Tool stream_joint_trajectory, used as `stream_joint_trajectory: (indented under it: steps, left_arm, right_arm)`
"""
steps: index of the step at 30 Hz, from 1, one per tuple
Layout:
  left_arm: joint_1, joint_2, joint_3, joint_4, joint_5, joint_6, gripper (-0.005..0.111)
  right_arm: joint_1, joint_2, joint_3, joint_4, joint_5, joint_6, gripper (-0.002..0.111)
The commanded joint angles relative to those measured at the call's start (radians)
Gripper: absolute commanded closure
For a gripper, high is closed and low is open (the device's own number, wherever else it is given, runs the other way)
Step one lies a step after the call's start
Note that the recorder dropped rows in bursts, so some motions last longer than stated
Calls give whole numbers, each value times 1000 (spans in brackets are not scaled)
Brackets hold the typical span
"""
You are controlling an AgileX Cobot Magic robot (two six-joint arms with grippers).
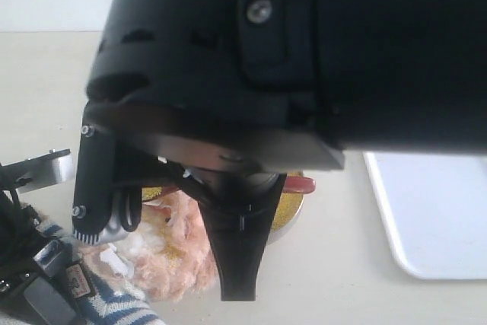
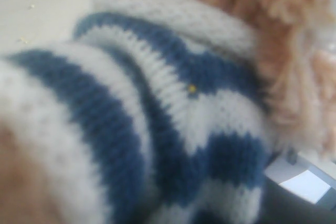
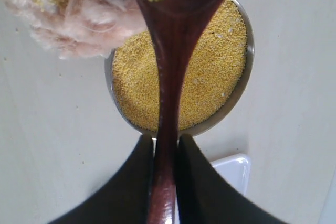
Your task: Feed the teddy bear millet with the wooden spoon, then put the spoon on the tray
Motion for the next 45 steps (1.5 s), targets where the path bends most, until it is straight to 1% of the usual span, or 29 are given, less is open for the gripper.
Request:
stream_joint_trajectory:
  steps: [1, 9, 22, 29, 33, 40, 45]
  left_arm:
    - [-3, -1, -4, -36, 8, 24, 103]
    - [-3, -1, -4, -36, 8, 26, 103]
    - [-3, -1, -4, -79, 8, 38, 103]
    - [-3, -1, -2, -89, 8, 38, 103]
    - [-3, -1, 13, -91, 8, 38, 103]
    - [-3, -1, 19, -108, 8, 38, 103]
    - [-3, -45, 19, -116, 8, 36, 103]
  right_arm:
    - [1, -10, -5, -8, -6, -16, 109]
    - [50, -8, -5, -59, -14, -6, 109]
    - [50, -7, -5, -56, -28, 3, 109]
    - [50, -7, -5, -106, -34, 3, 109]
    - [30, -7, -5, -105, -30, 13, 109]
    - [30, -6, -5, -116, -33, 9, 109]
    - [30, -6, -5, -124, -33, 9, 109]
